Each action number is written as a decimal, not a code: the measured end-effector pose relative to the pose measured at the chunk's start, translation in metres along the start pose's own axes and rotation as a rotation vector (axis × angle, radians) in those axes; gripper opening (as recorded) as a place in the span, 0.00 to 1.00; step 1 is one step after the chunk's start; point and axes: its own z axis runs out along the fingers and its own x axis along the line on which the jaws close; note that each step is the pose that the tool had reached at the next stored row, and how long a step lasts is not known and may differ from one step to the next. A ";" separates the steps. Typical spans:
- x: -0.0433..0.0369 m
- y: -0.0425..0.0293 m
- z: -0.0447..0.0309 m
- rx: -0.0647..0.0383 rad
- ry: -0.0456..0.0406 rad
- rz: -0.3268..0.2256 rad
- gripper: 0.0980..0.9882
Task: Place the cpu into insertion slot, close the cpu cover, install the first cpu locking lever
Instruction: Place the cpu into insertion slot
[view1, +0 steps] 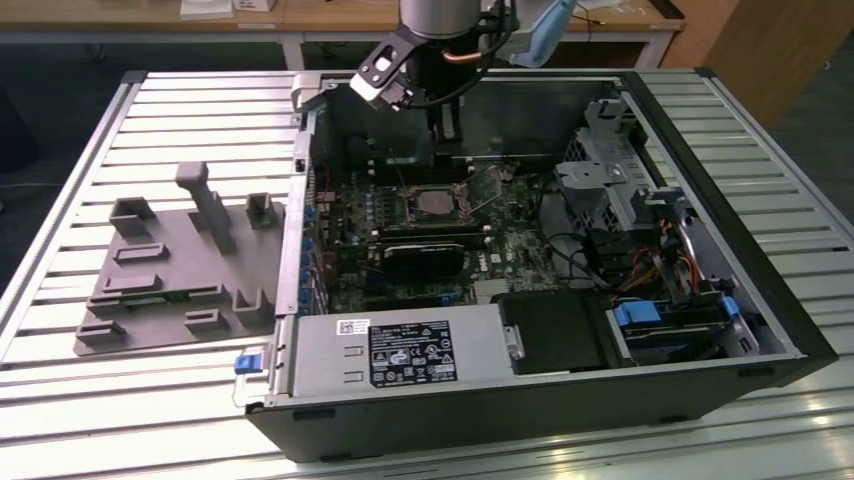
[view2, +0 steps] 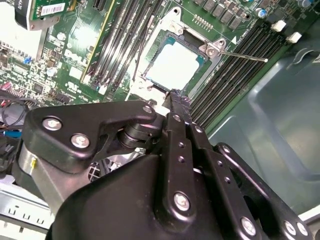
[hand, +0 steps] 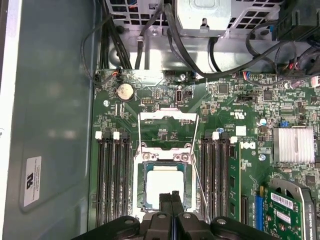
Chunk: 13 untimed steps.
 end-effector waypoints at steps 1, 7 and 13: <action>0.0000 0.0014 0.0002 0.000 0.0001 0.000 0.00; 0.0001 0.0140 0.0013 0.000 0.0002 0.000 0.00; 0.0003 0.0310 0.0028 0.000 0.0001 0.000 0.00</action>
